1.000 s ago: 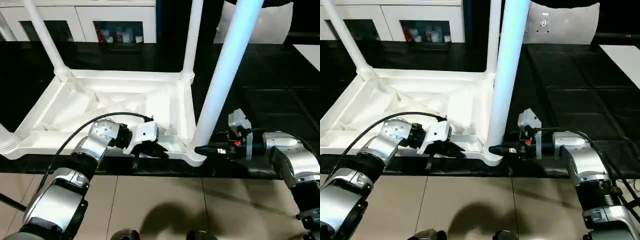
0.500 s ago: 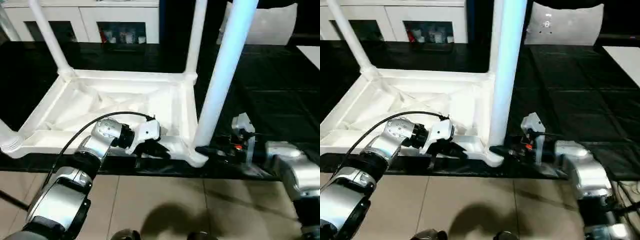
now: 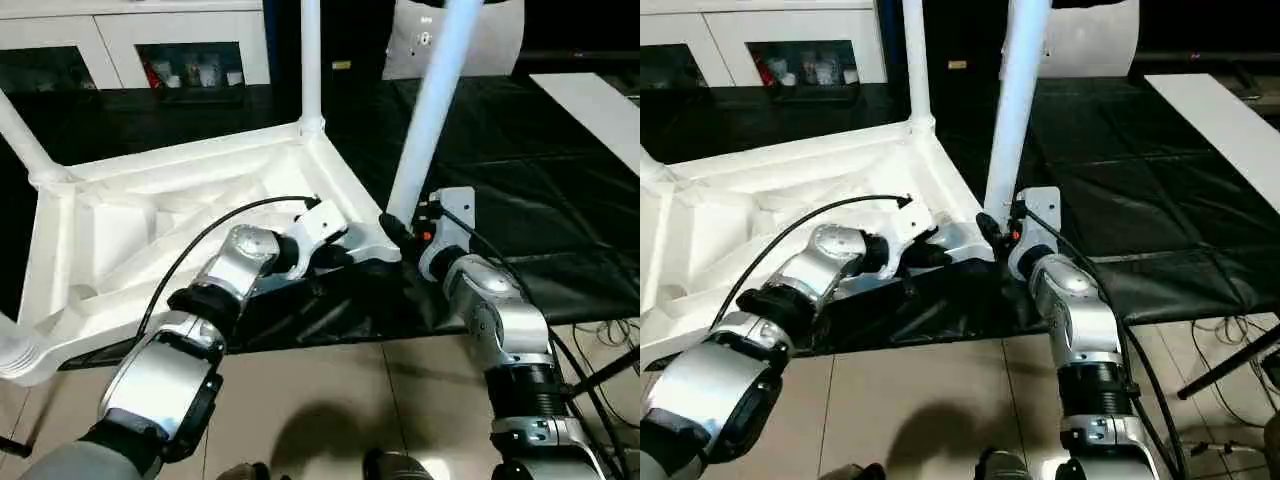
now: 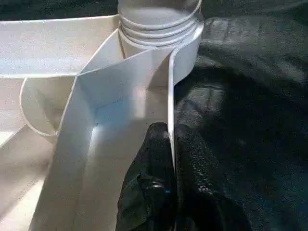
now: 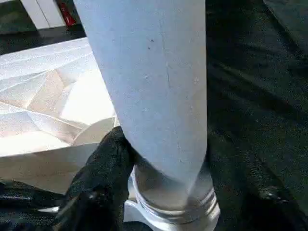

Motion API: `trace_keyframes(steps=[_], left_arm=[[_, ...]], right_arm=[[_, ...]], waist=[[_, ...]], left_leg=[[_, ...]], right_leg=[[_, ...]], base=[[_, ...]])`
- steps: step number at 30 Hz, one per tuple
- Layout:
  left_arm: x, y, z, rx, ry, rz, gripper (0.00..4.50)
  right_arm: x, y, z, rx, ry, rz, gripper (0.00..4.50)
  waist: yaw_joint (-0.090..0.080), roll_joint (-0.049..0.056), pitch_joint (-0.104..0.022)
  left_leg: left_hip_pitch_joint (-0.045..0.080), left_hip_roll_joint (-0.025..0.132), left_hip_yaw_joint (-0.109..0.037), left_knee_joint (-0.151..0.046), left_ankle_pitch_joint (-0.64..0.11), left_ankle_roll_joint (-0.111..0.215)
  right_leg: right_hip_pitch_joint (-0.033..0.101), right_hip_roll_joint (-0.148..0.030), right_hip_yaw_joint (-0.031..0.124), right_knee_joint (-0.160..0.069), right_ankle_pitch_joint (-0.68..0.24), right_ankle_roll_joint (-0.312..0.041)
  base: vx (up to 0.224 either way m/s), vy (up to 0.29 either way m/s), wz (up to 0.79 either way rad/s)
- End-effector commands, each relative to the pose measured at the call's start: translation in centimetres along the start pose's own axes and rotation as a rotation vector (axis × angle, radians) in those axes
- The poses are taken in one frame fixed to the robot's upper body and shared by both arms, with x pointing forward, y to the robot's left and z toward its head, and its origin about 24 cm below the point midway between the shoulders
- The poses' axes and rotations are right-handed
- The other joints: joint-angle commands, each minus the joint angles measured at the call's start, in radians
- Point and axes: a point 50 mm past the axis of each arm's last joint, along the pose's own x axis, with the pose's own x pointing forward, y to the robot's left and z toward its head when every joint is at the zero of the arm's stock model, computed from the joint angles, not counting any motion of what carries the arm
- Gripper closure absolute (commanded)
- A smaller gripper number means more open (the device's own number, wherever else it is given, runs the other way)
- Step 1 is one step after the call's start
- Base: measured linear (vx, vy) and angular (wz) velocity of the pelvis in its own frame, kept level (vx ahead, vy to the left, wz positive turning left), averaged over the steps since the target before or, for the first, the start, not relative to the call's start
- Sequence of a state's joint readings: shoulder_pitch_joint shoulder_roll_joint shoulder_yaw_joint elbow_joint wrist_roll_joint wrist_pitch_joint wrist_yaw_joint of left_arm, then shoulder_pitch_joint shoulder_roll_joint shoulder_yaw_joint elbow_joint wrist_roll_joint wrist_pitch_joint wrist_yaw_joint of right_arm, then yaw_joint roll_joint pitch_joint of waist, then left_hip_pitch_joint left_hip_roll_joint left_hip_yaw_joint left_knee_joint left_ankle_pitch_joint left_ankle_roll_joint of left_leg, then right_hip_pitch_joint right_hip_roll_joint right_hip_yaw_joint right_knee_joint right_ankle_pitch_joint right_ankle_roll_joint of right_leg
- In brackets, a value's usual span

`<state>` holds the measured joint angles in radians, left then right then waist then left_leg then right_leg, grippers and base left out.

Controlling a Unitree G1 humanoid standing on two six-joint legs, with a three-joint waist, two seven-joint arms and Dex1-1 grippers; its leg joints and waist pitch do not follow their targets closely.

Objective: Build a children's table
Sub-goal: Rotate leg to tighten

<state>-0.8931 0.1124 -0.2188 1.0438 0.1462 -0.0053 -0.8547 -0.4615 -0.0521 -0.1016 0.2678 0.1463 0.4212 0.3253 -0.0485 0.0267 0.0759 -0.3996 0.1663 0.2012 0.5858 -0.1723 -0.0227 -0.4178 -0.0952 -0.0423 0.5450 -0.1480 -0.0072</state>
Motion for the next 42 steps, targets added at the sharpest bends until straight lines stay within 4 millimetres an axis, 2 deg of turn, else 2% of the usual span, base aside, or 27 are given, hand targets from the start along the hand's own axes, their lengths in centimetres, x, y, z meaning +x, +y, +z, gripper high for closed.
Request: trace_keyframes(steps=[1, 2, 4, 6, 7, 8, 9, 10, 11, 12, 13, 17, 18, 20, 21, 22, 23, 24, 30, 33, 34, 35, 36, 37, 42], left_arm=[[0.8, -0.3, 2.6, 0.078, -0.105, 0.006, 4.5], [0.6, -0.3, 2.5, 0.086, -0.101, -0.001, 4.5], [0.4, -0.2, 2.2, 0.092, -0.095, -0.009, 4.5], [0.3, -0.2, 2.0, 0.092, -0.087, -0.014, 4.5], [0.0, -0.2, 1.7, 0.102, -0.086, -0.033, 4.5], [-0.3, -0.1, 1.3, 0.105, -0.077, -0.047, 4.5], [-0.6, -0.2, 0.9, 0.125, -0.077, -0.076, 4.5], [-0.8, -0.2, 0.7, 0.139, -0.078, -0.096, 4.5], [-1.0, -0.3, 0.5, 0.146, -0.075, -0.108, 4.5], [-1.4, -0.5, 0.0, 0.166, -0.074, -0.153, 4.5], [-1.4, -0.5, 0.0, 0.166, -0.074, -0.153, 4.5], [-2.1, -0.8, -0.8, 0.212, -0.055, -0.228, 4.5], [-2.3, -0.8, -1.0, 0.214, -0.049, -0.256, 4.5], [-2.6, -0.9, -1.2, 0.223, -0.046, -0.287, 4.5], [-2.9, -1.0, -1.3, 0.233, -0.043, -0.323, 4.5], [-3.0, -1.0, -1.3, 0.238, -0.043, -0.337, 4.5], [-3.1, -1.1, -1.4, 0.242, -0.042, -0.349, 4.5], [-3.3, -1.2, -1.5, 0.249, -0.038, -0.378, 4.5], [-4.1, -1.9, -2.2, 0.308, 0.008, -0.52, 4.5], [-4.3, -2.0, -2.3, 0.322, 0.017, -0.544, 4.5], [-4.4, -2.1, -2.3, 0.331, 0.021, -0.562, 4.5], [-4.4, -2.1, -2.3, 0.333, 0.021, -0.566, 4.5], [-4.4, -2.1, -2.3, 0.334, 0.021, -0.567, 4.5], [-4.5, -2.1, -2.3, 0.333, 0.02, -0.572, 4.5], [-4.6, -2.1, -2.2, 0.335, 0.016, -0.582, 4.5]], right_arm=[[-0.2, 3.0, -1.7, 0.005, 0.041, 0.202, 1.51], [-0.5, 2.5, -1.8, -0.003, 0.041, 0.198, 1.51], [-0.9, 1.9, -2.0, -0.022, 0.044, 0.188, 1.3], [-1.2, 1.3, -2.1, -0.044, 0.045, 0.183, 1.22], [-1.8, 0.4, -2.1, -0.06, 0.041, 0.187, 1.01], [-2.5, -0.4, -1.9, -0.085, 0.031, 0.2, 1.01], [-3.2, -1.2, -1.6, -0.11, 0.024, 0.222, 0.89], [-3.9, -1.9, -1.2, -0.139, 0.018, 0.253, 0.83], [-4.1, -2.1, -1.1, -0.156, 0.019, 0.271, 0.61], [-4.8, -2.7, -0.7, -0.207, 0.029, 0.32, 0.52], [-4.8, -2.7, -0.7, -0.207, 0.029, 0.32, 0.52], [-5.8, -3.4, -0.3, -0.302, 0.067, 0.44, 0.52], [-6.1, -3.5, -0.1, -0.32, 0.081, 0.489, 0.52], [-6.3, -3.8, 0.3, -0.329, 0.082, 0.53, 0.52], [-6.5, -4.0, 0.6, -0.327, 0.085, 0.581, 0.52], [-6.6, -4.1, 0.7, -0.326, 0.087, 0.601, 0.68], [-6.7, -4.1, 0.8, -0.325, 0.088, 0.619, 0.86], [-6.8, -4.2, 0.9, -0.328, 0.099, 0.657, 0.86], [-7.1, -3.9, 0.6, -0.355, 0.191, 0.827, 1.31], [-7.0, -3.9, 0.5, -0.359, 0.207, 0.859, 1.61], [-6.9, -3.6, 0.5, -0.335, 0.225, 0.918, 1.76], [-6.9, -3.5, 0.5, -0.326, 0.229, 0.935, 1.81], [-6.9, -3.5, 0.5, -0.324, 0.23, 0.939, 1.81], [-6.9, -3.4, 0.5, -0.315, 0.236, 0.96, 2.05], [-6.9, -3.3, 0.5, -0.303, 0.25, 1.004, 2.45]], waist=[[0.009, -0.015, -0.067], [0.014, -0.014, -0.067], [0.019, -0.016, -0.07], [0.028, -0.019, -0.067], [0.029, -0.019, -0.066], [0.032, -0.017, -0.066], [0.033, -0.015, -0.067], [0.033, -0.018, -0.069], [0.034, -0.02, -0.069], [0.032, -0.018, -0.071], [0.031, -0.022, -0.071], [0.035, -0.014, -0.073], [0.035, -0.016, -0.076], [0.04, -0.016, -0.077], [0.042, -0.016, -0.079], [0.052, -0.013, -0.078], [0.055, -0.012, -0.079], [0.059, -0.014, -0.08], [0.079, -0.012, -0.08], [0.082, -0.011, -0.079], [0.084, -0.012, -0.077], [0.084, -0.012, -0.077], [0.085, -0.012, -0.077], [0.084, -0.013, -0.075], [0.087, -0.015, -0.075]], left_leg=[[0.032, 0.054, -0.025, -0.081, -0.311, 0.064], [0.034, 0.055, -0.024, -0.081, -0.299, 0.07], [0.027, 0.054, -0.023, -0.077, -0.261, 0.088], [0.03, 0.053, -0.02, -0.074, -0.266, 0.094], [0.029, 0.051, -0.021, -0.074, -0.273, 0.091], [0.031, 0.052, -0.021, -0.073, -0.282, 0.086], [0.03, 0.054, -0.023, -0.074, -0.283, 0.085], [0.023, 0.054, -0.024, -0.073, -0.274, 0.089], [0.023, 0.054, -0.024, -0.074, -0.269, 0.093], [0.021, 0.053, -0.024, -0.071, -0.262, 0.101], [0.017, 0.053, -0.025, -0.071, -0.255, 0.106], [0.028, 0.057, -0.02, -0.068, -0.242, 0.118], [0.027, 0.058, -0.02, -0.066, -0.235, 0.12], [0.03, 0.06, -0.018, -0.065, -0.215, 0.127], [0.028, 0.059, -0.019, -0.064, -0.207, 0.131], [0.028, 0.064, -0.015, -0.063, -0.181, 0.143], [0.03, 0.064, -0.014, -0.062, -0.184, 0.145], [0.029, 0.064, -0.014, -0.062, -0.179, 0.146], [0.034, 0.066, -0.013, -0.06, -0.187, 0.136], [0.035, 0.067, -0.014, -0.062, -0.209, 0.118], [0.037, 0.067, -0.013, -0.062, -0.223, 0.111], [0.034, 0.067, -0.015, -0.063, -0.229, 0.105], [0.035, 0.067, -0.015, -0.063, -0.231, 0.102], [0.035, 0.066, -0.015, -0.064, -0.239, 0.097], [0.035, 0.066, -0.016, -0.063, -0.253, 0.083]], right_leg=[[0.036, -0.054, 0.028, -0.063, -0.315, -0.198], [0.035, -0.053, 0.029, -0.062, -0.305, -0.2], [0.043, -0.052, 0.028, -0.053, -0.261, -0.215], [0.039, -0.053, 0.029, -0.058, -0.314, -0.206], [0.039, -0.054, 0.028, -0.06, -0.337, -0.202], [0.039, -0.052, 0.028, -0.062, -0.373, -0.19], [0.041, -0.052, 0.028, -0.06, -0.374, -0.187], [0.049, -0.05, 0.026, -0.057, -0.351, -0.189], [0.051, -0.05, 0.026, -0.056, -0.339, -0.19], [0.053, -0.05, 0.025, -0.054, -0.324, -0.199], [0.057, -0.05, 0.024, -0.053, -0.321, -0.2], [0.048, -0.048, 0.024, -0.052, -0.3, -0.226], [0.054, -0.049, 0.023, -0.048, -0.287, -0.232], [0.05, -0.046, 0.024, -0.044, -0.253, -0.248], [0.056, -0.047, 0.022, -0.04, -0.239, -0.254], [0.054, -0.045, 0.022, -0.035, -0.196, -0.268], [0.055, -0.044, 0.021, -0.034, -0.192, -0.272], [0.056, -0.045, 0.02, -0.03, -0.182, -0.277], [0.053, -0.048, 0.022, -0.029, -0.198, -0.281], [0.051, -0.048, 0.023, -0.03, -0.232, -0.274], [0.049, -0.048, 0.023, -0.032, -0.25, -0.269], [0.051, -0.049, 0.023, -0.032, -0.263, -0.265], [0.05, -0.049, 0.023, -0.032, -0.268, -0.263], [0.049, -0.048, 0.024, -0.033, -0.281, -0.262], [0.047, -0.05, 0.026, -0.037, -0.326, -0.246]], base=[[0.0, 0.0, 0.0], [0.0, 0.0, 0.0], [0.0, 0.0, 0.0], [0.0, 0.0, 0.0], [0.0, 0.0, 0.0], [0.0, 0.0, 0.0], [0.0, 0.0, 0.0], [0.0, 0.0, 0.0], [0.0, 0.0, 0.0], [0.0, 0.0, 0.0], [0.0, 0.0, 0.0], [0.0, 0.0, 0.0], [0.0, 0.0, 0.0], [0.0, 0.0, 0.0], [0.0, 0.0, 0.0], [0.0, 0.0, 0.0], [0.0, 0.0, 0.0], [0.0, 0.0, 0.0], [0.0, 0.0, 0.0], [0.0, 0.0, 0.0], [0.0, 0.0, 0.0], [0.0, 0.0, 0.0], [0.0, 0.0, 0.0], [0.0, 0.0, 0.0], [0.0, 0.0, 0.0]])
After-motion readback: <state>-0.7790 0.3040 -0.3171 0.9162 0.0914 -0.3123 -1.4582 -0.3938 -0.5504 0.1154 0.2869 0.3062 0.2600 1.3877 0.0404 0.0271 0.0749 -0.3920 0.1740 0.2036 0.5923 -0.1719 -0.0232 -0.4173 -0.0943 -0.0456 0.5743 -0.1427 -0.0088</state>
